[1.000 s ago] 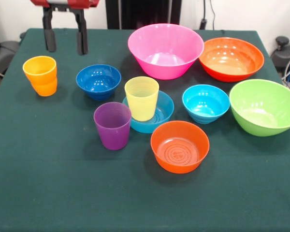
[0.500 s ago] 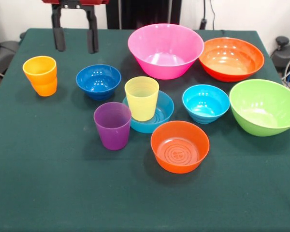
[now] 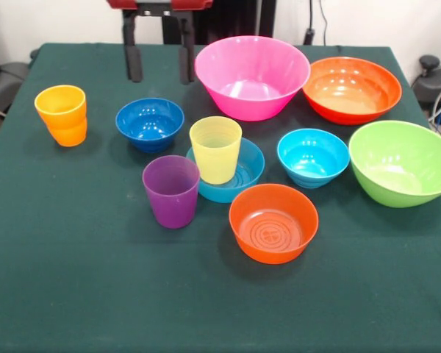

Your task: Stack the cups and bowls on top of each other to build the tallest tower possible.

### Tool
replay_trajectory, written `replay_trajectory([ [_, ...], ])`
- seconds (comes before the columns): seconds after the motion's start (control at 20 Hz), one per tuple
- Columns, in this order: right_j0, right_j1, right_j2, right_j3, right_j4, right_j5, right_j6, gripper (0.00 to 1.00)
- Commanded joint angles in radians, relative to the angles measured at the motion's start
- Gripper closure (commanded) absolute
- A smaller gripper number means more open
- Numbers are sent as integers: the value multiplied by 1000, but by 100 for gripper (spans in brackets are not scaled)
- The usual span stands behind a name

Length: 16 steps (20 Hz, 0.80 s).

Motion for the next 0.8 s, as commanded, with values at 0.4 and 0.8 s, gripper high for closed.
replay_trajectory([
  [0.4,69,50,-56,47,-94,24,-69,0],
  [0.8,125,42,-100,48,-112,8,-9,0],
])
